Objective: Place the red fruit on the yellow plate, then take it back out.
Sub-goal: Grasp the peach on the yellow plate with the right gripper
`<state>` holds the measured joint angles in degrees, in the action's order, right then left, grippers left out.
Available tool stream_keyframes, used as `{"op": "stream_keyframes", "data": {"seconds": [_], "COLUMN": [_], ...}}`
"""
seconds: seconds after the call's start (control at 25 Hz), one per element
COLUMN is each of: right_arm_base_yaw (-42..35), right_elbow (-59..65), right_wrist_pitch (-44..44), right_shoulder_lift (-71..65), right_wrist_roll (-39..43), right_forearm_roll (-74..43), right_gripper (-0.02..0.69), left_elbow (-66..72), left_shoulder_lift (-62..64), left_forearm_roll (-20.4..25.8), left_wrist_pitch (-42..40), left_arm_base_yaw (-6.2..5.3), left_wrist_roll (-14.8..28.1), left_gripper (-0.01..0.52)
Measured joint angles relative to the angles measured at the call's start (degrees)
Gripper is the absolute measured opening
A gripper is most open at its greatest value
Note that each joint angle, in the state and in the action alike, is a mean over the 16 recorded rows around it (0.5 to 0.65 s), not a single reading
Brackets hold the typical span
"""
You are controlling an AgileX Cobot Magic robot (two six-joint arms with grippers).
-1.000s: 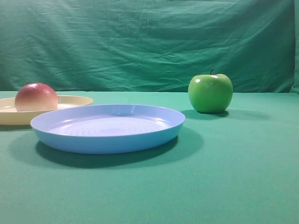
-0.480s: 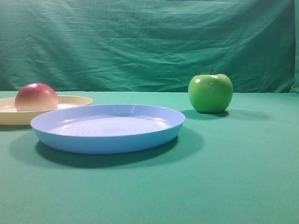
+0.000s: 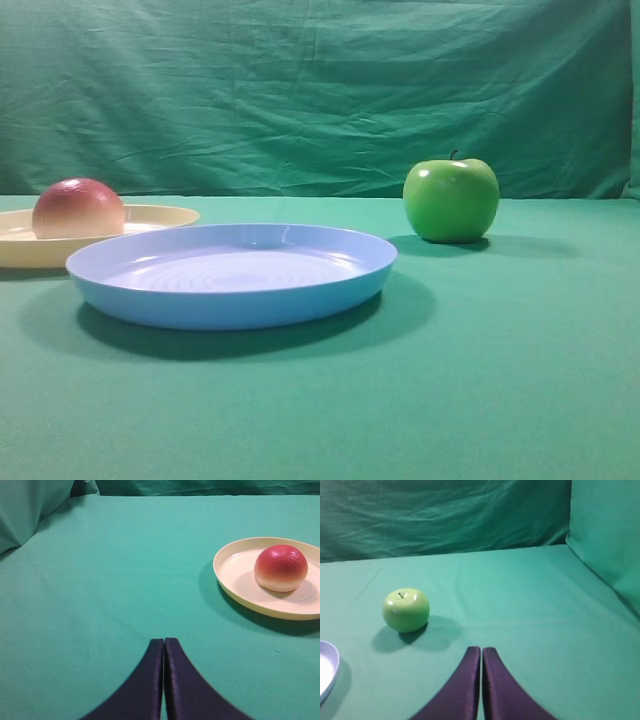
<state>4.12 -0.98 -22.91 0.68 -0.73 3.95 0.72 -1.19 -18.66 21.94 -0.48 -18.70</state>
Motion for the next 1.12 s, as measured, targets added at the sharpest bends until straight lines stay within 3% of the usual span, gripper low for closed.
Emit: {"op": "stream_keyframes", "data": {"seconds": [0.68,1.12], "right_arm_base_yaw": [0.0,0.2], "right_elbow": [1.9,-12.3], "right_wrist_pitch": [5.7,4.2], "right_shoulder_lift": [-0.3,-10.7], "right_wrist_roll": [0.0,-0.5], "right_forearm_roll": [0.8,2.0], "right_gripper": [0.0,0.0], "left_elbow": [0.0,0.0], "left_shoulder_lift": [0.0,0.0], "left_forearm_roll": [0.0,0.0], "left_wrist_pitch": [0.0,0.0], "left_arm_base_yaw": [0.0,0.0], "left_wrist_roll": [0.0,0.0], "left_gripper": [0.0,0.0]}}
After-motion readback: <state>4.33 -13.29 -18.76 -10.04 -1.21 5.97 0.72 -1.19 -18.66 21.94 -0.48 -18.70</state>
